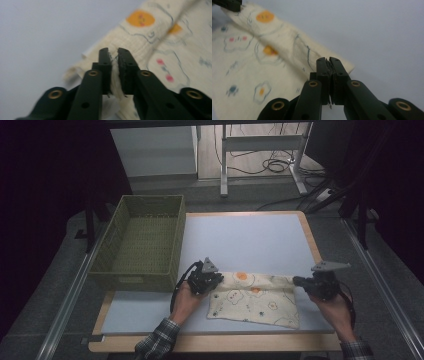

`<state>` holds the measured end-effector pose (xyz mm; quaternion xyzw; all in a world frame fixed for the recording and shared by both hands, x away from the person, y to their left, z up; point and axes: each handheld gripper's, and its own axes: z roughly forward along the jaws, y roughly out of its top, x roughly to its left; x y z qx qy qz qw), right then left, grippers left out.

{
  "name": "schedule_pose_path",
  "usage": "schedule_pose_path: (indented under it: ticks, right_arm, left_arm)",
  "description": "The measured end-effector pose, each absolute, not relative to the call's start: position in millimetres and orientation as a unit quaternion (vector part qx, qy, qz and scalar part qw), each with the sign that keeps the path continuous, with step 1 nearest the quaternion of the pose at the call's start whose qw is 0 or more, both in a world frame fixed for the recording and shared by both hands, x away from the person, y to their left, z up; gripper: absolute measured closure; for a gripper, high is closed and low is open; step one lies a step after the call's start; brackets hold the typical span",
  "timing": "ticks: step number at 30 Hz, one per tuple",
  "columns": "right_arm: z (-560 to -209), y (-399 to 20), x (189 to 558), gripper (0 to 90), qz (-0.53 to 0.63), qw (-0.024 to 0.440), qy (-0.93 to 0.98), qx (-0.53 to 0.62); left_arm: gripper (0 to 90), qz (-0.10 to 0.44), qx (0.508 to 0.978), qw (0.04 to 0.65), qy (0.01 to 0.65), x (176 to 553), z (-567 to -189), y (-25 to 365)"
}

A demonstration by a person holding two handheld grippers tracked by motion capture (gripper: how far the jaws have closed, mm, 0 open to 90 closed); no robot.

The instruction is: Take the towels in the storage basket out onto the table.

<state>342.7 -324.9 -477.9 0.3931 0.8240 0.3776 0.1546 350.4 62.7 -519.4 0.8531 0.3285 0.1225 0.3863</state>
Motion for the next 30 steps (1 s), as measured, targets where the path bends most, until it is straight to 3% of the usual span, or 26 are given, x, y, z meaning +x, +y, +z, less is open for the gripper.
schedule_pose_path:
  ticks: [5, 11, 14, 21, 24, 30]
  right_arm:
    - [-498, -328, 326, 83.6, 0.358, 0.138, 0.834, 0.396]
    - [-485, -336, 327, 78.5, 0.369, 0.153, 0.825, 0.400]
    - [-481, -334, 328, 77.4, 0.371, 0.154, 0.825, 0.399]
    - [-482, -331, 326, 73.3, 0.374, 0.144, 0.826, 0.397]
    - [-483, -330, 326, 72.3, 0.375, 0.140, 0.826, 0.397]
    - [-485, -330, 321, 69.1, 0.377, 0.127, 0.829, 0.392]
  left_arm:
    - [61.3, 0.132, 0.845, 0.390, 0.341, 345, -510, 72]
    - [62.7, 0.145, 0.846, 0.373, 0.353, 364, -487, 65]
    - [64.1, 0.121, 0.848, 0.362, 0.368, 376, -493, 64]
    - [58.2, 0.066, 0.841, 0.374, 0.386, 386, -511, 73]
    - [58.7, 0.058, 0.851, 0.362, 0.376, 385, -516, 70]
    - [76.7, 0.060, 0.867, 0.344, 0.354, 374, -515, 63]
